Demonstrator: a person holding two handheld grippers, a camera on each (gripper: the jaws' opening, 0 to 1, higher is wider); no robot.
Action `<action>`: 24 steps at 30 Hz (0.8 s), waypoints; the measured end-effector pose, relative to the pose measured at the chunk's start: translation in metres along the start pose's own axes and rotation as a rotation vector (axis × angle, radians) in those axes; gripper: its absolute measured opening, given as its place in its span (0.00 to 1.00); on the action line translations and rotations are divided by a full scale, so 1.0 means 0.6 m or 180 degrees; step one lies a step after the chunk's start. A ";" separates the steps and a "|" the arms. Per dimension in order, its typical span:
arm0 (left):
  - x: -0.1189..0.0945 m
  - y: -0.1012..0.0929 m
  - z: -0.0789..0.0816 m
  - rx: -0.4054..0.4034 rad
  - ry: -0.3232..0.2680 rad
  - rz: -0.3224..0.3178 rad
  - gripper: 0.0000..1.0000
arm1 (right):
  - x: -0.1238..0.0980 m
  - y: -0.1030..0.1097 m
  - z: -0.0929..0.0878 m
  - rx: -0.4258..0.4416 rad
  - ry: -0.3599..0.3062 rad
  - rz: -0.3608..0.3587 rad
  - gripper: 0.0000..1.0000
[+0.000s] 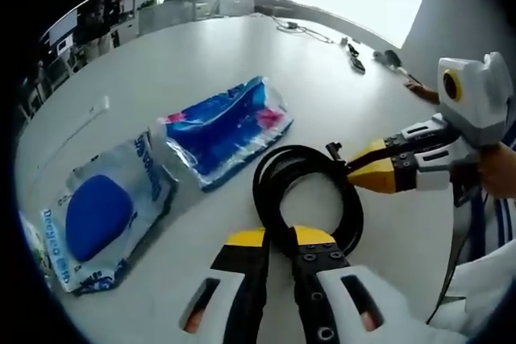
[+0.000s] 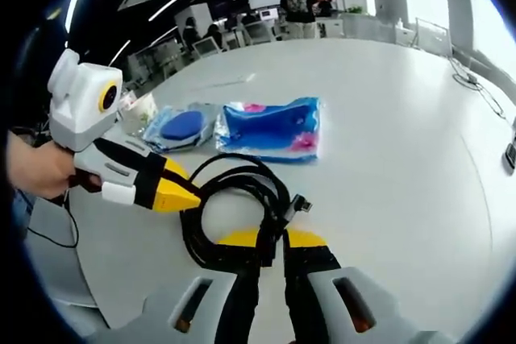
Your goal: Arrange the tabletop items into an orderly group along one side of the table until the central work area is clear of visible clutter.
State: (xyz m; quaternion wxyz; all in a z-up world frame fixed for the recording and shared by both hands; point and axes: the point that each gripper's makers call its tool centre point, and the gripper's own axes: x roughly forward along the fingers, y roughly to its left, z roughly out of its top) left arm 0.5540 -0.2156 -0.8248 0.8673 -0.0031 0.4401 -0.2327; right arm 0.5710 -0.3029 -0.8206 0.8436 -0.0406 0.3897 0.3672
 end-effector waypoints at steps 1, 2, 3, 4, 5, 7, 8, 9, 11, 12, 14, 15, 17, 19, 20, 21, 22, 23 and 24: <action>0.000 0.000 0.000 0.0002 0.0002 -0.0002 0.06 | 0.000 0.000 0.000 0.0004 0.0001 0.0005 0.07; 0.000 0.000 0.000 0.0011 0.0003 -0.0006 0.06 | 0.000 0.000 0.000 0.0006 0.0001 0.0002 0.07; 0.000 -0.001 0.000 0.0009 0.0005 -0.0009 0.06 | 0.000 0.000 0.000 -0.0007 0.0005 -0.0003 0.07; 0.000 -0.001 0.000 0.0007 0.0007 -0.0008 0.06 | 0.000 0.000 0.000 -0.0012 0.0006 -0.0006 0.07; 0.000 -0.001 0.000 0.0010 0.0010 -0.0003 0.06 | 0.000 0.000 0.000 -0.0003 0.0002 -0.0012 0.07; 0.000 -0.001 0.000 0.0026 0.0008 0.0001 0.06 | -0.001 0.000 -0.001 0.0059 -0.0008 -0.0026 0.07; 0.000 -0.002 0.001 0.0035 0.0008 -0.0002 0.06 | -0.001 -0.001 -0.001 0.0058 -0.0015 -0.0027 0.07; 0.000 -0.002 0.000 0.0041 0.0010 -0.0007 0.06 | -0.002 0.000 -0.001 0.0066 -0.0018 -0.0030 0.07; 0.000 -0.002 0.000 0.0039 0.0010 -0.0018 0.06 | -0.002 -0.001 -0.001 0.0058 -0.0019 -0.0021 0.07; 0.001 -0.002 0.000 0.0038 0.0012 -0.0021 0.06 | -0.002 -0.001 -0.001 0.0049 -0.0020 -0.0005 0.07; 0.000 0.000 0.001 0.0084 0.0011 0.0000 0.07 | -0.003 -0.001 -0.001 0.0131 -0.0034 0.0081 0.08; 0.001 -0.001 0.002 0.0102 0.0007 -0.0001 0.08 | -0.004 -0.003 -0.002 0.0104 -0.0033 0.0068 0.09; -0.002 0.000 0.002 0.0167 0.0000 0.0005 0.10 | -0.007 -0.008 -0.003 -0.0004 -0.0039 0.0026 0.19; -0.008 -0.001 0.006 0.0200 -0.0046 -0.0020 0.13 | -0.010 -0.004 -0.002 -0.0064 -0.0059 0.0075 0.26; -0.011 0.000 0.007 0.0191 -0.0065 -0.0024 0.19 | -0.012 -0.001 0.001 -0.0096 -0.0093 0.0098 0.29; -0.014 0.001 0.009 0.0184 -0.0090 -0.0027 0.24 | -0.015 0.002 0.004 -0.0122 -0.0125 0.0107 0.30; -0.020 0.003 0.013 0.0176 -0.0149 -0.0034 0.29 | -0.019 0.006 0.008 -0.0147 -0.0154 0.0119 0.32; -0.025 0.005 0.015 0.0133 -0.0189 -0.0037 0.33 | -0.022 0.009 0.010 -0.0153 -0.0174 0.0130 0.34; -0.035 0.008 0.021 0.0076 -0.0274 -0.0034 0.35 | -0.026 0.014 0.017 -0.0174 -0.0220 0.0154 0.36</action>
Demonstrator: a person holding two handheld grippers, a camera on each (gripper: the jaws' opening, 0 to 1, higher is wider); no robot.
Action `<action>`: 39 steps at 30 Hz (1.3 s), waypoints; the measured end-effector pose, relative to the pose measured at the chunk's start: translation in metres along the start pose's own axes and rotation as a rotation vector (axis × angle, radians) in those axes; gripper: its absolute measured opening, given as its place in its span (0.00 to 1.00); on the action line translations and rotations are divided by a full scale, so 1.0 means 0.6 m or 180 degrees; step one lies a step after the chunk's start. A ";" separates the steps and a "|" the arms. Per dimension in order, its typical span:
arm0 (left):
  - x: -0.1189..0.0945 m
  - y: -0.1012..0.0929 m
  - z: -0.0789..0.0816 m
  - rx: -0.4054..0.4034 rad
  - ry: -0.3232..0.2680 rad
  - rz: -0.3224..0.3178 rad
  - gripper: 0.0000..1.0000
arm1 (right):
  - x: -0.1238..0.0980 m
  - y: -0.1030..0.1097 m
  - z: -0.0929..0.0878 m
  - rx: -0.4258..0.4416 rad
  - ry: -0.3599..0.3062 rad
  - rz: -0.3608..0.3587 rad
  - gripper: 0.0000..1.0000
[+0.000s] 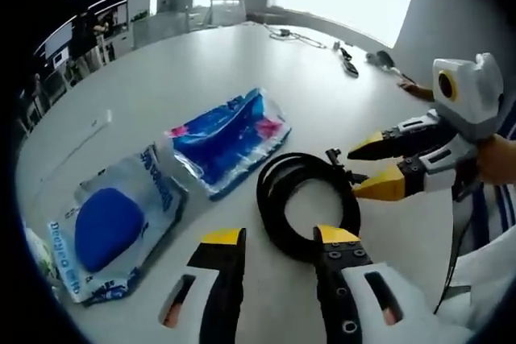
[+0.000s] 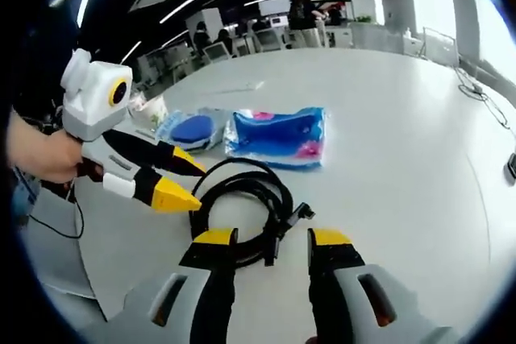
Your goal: Arrange the tabletop items into an orderly group along one side of the table until the central work area is clear of visible clutter.
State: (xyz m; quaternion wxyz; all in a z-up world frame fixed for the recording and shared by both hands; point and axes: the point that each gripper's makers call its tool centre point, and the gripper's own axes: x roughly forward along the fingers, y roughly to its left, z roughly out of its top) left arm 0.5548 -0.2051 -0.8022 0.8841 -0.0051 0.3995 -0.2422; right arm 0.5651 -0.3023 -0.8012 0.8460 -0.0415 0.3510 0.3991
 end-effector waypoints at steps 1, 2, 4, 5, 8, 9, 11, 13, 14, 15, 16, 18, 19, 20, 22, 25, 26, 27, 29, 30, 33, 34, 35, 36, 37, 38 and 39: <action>-0.009 0.003 0.006 -0.0026 -0.0073 0.0004 0.36 | -0.003 0.004 0.005 -0.0040 -0.0036 0.0018 0.39; -0.020 0.006 0.008 -0.0032 -0.0103 0.0006 0.37 | -0.006 0.008 0.010 -0.0089 -0.0061 0.0022 0.41; -0.045 0.012 0.014 -0.0041 -0.0218 0.0006 0.38 | -0.014 0.014 0.021 -0.0133 -0.0134 0.0022 0.43; -0.058 0.018 0.017 -0.0026 -0.0283 0.0029 0.39 | -0.018 0.016 0.026 -0.0129 -0.0174 0.0021 0.44; -0.099 0.030 0.018 -0.0027 -0.0439 0.0048 0.44 | -0.031 0.021 0.045 -0.0157 -0.0295 0.0013 0.49; -0.120 0.039 0.017 -0.0036 -0.0528 0.0094 0.46 | -0.038 0.024 0.051 -0.0179 -0.0339 0.0014 0.50; -0.152 0.053 0.010 -0.0068 -0.0623 0.0164 0.51 | -0.048 0.026 0.059 -0.0211 -0.0389 -0.0021 0.53; -0.183 0.069 0.001 -0.0112 -0.0715 0.0253 0.56 | -0.058 0.027 0.066 -0.0243 -0.0438 -0.0044 0.56; -0.196 0.075 -0.001 -0.0137 -0.0771 0.0297 0.61 | -0.061 0.029 0.069 -0.0259 -0.0455 -0.0048 0.58; -0.209 0.083 -0.005 -0.0142 -0.0821 0.0346 0.64 | -0.065 0.030 0.071 -0.0265 -0.0468 -0.0051 0.60; -0.218 0.088 -0.011 -0.0142 -0.0820 0.0369 0.67 | -0.069 0.032 0.073 -0.0266 -0.0482 -0.0050 0.63; -0.245 0.102 -0.021 -0.0165 -0.0868 0.0457 0.74 | -0.074 0.039 0.075 -0.0271 -0.0493 -0.0024 0.70; -0.255 0.107 -0.024 -0.0164 -0.0880 0.0488 0.77 | -0.077 0.045 0.076 -0.0305 -0.0487 -0.0012 0.74; -0.271 0.114 -0.028 -0.0171 -0.0918 0.0518 0.80 | -0.080 0.048 0.076 -0.0336 -0.0487 -0.0019 0.77; -0.292 0.126 -0.034 -0.0196 -0.0956 0.0572 0.81 | -0.086 0.056 0.077 -0.0391 -0.0477 -0.0017 0.80; -0.320 0.137 -0.041 -0.0190 -0.0998 0.0618 0.84 | -0.096 0.069 0.077 -0.0464 -0.0464 -0.0022 0.82; -0.330 0.142 -0.043 -0.0190 -0.1021 0.0647 0.85 | -0.101 0.074 0.076 -0.0472 -0.0456 -0.0012 0.83; -0.338 0.146 -0.046 -0.0184 -0.1022 0.0673 0.85 | -0.104 0.079 0.076 -0.0477 -0.0455 -0.0008 0.83; -0.356 0.151 -0.052 -0.0172 -0.1049 0.0686 0.86 | -0.113 0.085 0.073 -0.0512 -0.0450 -0.0018 0.84; -0.366 0.156 -0.056 -0.0160 -0.1062 0.0712 0.87 | -0.117 0.087 0.072 -0.0531 -0.0437 -0.0035 0.84; -0.386 0.164 -0.068 -0.0153 -0.1057 0.0751 0.87 | -0.129 0.092 0.067 -0.0575 -0.0418 -0.0077 0.84; -0.392 0.166 -0.071 -0.0155 -0.1060 0.0760 0.87 | -0.131 0.092 0.067 -0.0549 -0.0428 -0.0085 0.84; -0.403 0.169 -0.076 -0.0162 -0.1077 0.0782 0.88 | -0.137 0.095 0.068 -0.0525 -0.0442 -0.0088 0.84; -0.412 0.171 -0.080 -0.0167 -0.1090 0.0790 0.88 | -0.140 0.098 0.068 -0.0519 -0.0447 -0.0091 0.85; -0.421 0.171 -0.085 -0.0163 -0.1100 0.0798 0.89 | -0.145 0.101 0.068 -0.0525 -0.0442 -0.0112 0.86; -0.427 0.172 -0.089 -0.0159 -0.1106 0.0808 0.90 | -0.146 0.101 0.067 -0.0527 -0.0438 -0.0119 0.86; -0.437 0.179 -0.099 -0.0160 -0.1102 0.0830 0.91 | -0.150 0.102 0.065 -0.0535 -0.0426 -0.0133 0.86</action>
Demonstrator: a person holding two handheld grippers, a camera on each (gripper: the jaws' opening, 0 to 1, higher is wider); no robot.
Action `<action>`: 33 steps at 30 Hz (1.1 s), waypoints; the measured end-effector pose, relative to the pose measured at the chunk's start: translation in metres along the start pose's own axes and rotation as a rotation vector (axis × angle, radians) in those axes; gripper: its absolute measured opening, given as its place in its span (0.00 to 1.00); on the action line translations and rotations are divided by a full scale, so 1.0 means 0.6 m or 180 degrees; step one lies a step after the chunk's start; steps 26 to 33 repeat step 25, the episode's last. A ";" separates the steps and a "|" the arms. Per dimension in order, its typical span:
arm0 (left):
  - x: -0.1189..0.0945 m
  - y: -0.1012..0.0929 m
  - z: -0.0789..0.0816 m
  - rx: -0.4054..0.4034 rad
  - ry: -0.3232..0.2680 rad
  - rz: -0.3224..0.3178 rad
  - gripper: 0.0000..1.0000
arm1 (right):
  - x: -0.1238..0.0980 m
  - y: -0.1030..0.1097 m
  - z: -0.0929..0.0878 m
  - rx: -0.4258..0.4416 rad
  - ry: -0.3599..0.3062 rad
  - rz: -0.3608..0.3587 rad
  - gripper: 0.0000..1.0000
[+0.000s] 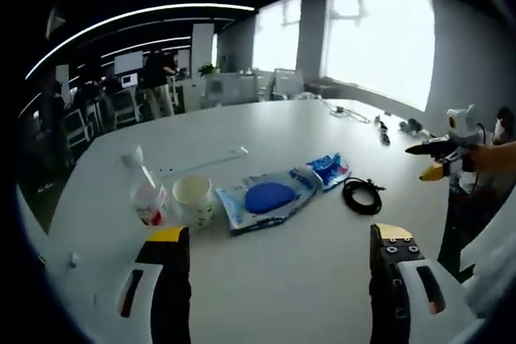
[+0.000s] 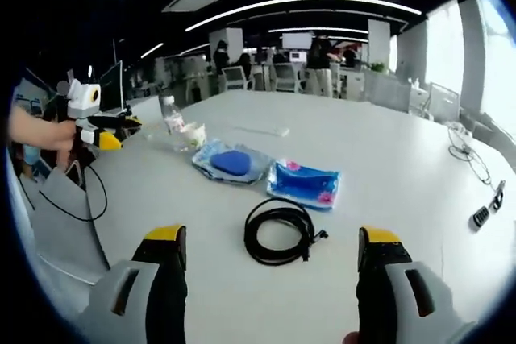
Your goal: Arrange the tabletop items into an orderly group along one side of the table until the central work area is clear of visible clutter.
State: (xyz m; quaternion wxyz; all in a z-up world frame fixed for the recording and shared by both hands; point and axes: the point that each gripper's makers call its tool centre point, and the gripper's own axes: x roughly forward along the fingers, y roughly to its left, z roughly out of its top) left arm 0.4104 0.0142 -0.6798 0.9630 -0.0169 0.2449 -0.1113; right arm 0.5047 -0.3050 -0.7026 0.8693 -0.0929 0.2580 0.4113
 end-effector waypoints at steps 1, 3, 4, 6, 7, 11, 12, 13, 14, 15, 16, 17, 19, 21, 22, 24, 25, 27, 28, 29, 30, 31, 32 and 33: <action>-0.008 0.005 -0.004 -0.0003 0.0007 0.0015 0.91 | -0.002 0.002 -0.001 -0.0001 0.0013 -0.0003 0.86; -0.029 0.022 -0.016 0.0015 0.0018 0.0080 0.92 | -0.007 0.005 -0.003 -0.0010 0.0030 -0.0029 0.86; -0.038 0.029 -0.021 0.0006 0.0026 0.0103 0.92 | -0.009 0.007 -0.003 -0.0007 0.0026 -0.0042 0.86; -0.062 0.045 -0.030 -0.0035 0.0023 0.0165 0.93 | -0.013 0.012 -0.003 0.0010 0.0019 -0.0059 0.86; -0.072 0.051 -0.033 -0.0048 0.0011 0.0187 0.93 | -0.014 0.015 -0.004 0.0012 0.0021 -0.0068 0.86; -0.110 0.070 -0.045 -0.0006 -0.0002 0.0306 0.96 | -0.021 0.022 -0.002 0.0028 0.0004 -0.0111 0.86; -0.115 0.076 -0.049 -0.0034 -0.0001 0.0314 0.96 | -0.022 0.024 -0.002 0.0034 -0.0003 -0.0121 0.86; -0.120 0.080 -0.052 -0.0073 -0.0002 0.0330 0.96 | -0.023 0.023 -0.002 0.0040 -0.0008 -0.0128 0.87; -0.126 0.085 -0.055 -0.0097 -0.0003 0.0345 0.96 | -0.024 0.025 -0.002 0.0046 0.0002 -0.0138 0.87; -0.129 0.086 -0.058 -0.0095 -0.0005 0.0350 0.96 | -0.025 0.026 -0.003 0.0044 0.0006 -0.0138 0.87; -0.133 0.087 -0.060 -0.0091 0.0002 0.0357 0.96 | -0.026 0.027 -0.003 0.0042 0.0008 -0.0140 0.87; -0.135 0.087 -0.063 -0.0098 0.0006 0.0362 0.96 | -0.027 0.028 -0.002 0.0044 0.0006 -0.0146 0.88; -0.138 0.089 -0.066 -0.0141 -0.0012 0.0362 0.96 | -0.029 0.031 -0.001 0.0043 0.0005 -0.0150 0.88; -0.140 0.089 -0.070 -0.0166 -0.0013 0.0367 0.96 | -0.030 0.033 -0.001 0.0036 0.0012 -0.0151 0.88; -0.140 0.090 -0.072 -0.0173 -0.0006 0.0371 0.96 | -0.031 0.034 -0.001 0.0027 0.0013 -0.0153 0.88; -0.139 0.092 -0.073 -0.0193 -0.0010 0.0368 0.96 | -0.032 0.034 -0.003 0.0028 0.0021 -0.0159 0.88; -0.136 0.092 -0.074 -0.0208 -0.0001 0.0361 0.96 | -0.032 0.033 -0.004 0.0030 0.0026 -0.0174 0.88; -0.136 0.092 -0.074 -0.0208 -0.0001 0.0361 0.96 | -0.032 0.033 -0.004 0.0030 0.0026 -0.0174 0.88; -0.136 0.092 -0.074 -0.0208 -0.0001 0.0361 0.96 | -0.032 0.033 -0.004 0.0030 0.0026 -0.0174 0.88; -0.136 0.092 -0.074 -0.0208 -0.0001 0.0361 0.96 | -0.032 0.033 -0.004 0.0030 0.0026 -0.0174 0.88; -0.136 0.092 -0.074 -0.0208 -0.0001 0.0361 0.96 | -0.032 0.033 -0.004 0.0030 0.0026 -0.0174 0.88; -0.136 0.092 -0.074 -0.0208 -0.0001 0.0361 0.96 | -0.032 0.033 -0.004 0.0030 0.0026 -0.0174 0.88; -0.136 0.092 -0.074 -0.0208 -0.0001 0.0361 0.96 | -0.032 0.033 -0.004 0.0030 0.0026 -0.0174 0.88; -0.136 0.092 -0.074 -0.0208 -0.0001 0.0361 0.96 | -0.032 0.033 -0.004 0.0030 0.0026 -0.0174 0.88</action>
